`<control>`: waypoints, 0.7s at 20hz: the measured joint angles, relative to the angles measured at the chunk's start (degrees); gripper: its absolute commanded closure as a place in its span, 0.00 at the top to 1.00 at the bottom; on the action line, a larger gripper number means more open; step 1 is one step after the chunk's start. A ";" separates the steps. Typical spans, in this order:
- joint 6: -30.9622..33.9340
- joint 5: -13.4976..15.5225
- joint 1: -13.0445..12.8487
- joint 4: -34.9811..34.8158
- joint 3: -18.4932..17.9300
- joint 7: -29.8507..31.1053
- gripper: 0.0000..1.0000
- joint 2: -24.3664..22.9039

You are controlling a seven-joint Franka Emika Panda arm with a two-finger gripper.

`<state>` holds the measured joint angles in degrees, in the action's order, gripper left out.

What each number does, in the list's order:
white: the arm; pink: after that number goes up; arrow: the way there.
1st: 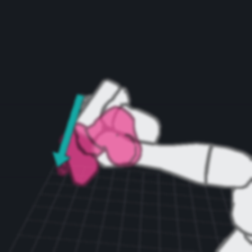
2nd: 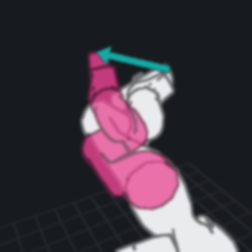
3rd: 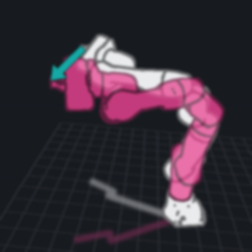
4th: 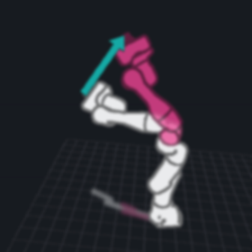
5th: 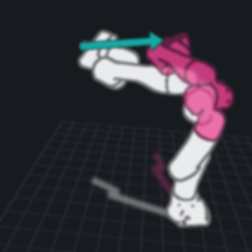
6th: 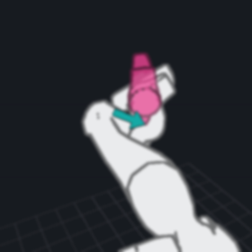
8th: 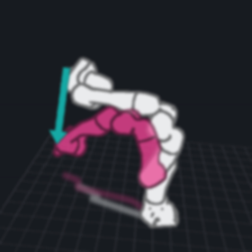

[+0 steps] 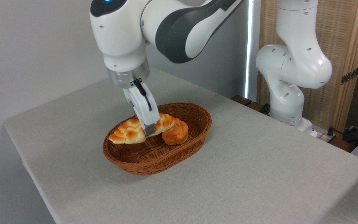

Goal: Put bread into the basket
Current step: 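Lower the loaf into the basket beside the bun and release it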

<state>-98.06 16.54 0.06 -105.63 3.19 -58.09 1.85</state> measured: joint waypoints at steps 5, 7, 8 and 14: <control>-0.08 -1.37 -0.25 0.00 0.72 -0.18 1.00 1.33; -0.08 -3.49 -0.26 0.00 1.45 -0.19 1.00 1.44; -0.08 -3.98 -0.27 0.00 1.71 -0.19 1.00 1.44; -1.66 -4.49 -0.28 0.01 1.99 -0.34 1.00 1.44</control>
<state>-99.72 12.05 -0.21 -105.62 5.18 -58.43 3.29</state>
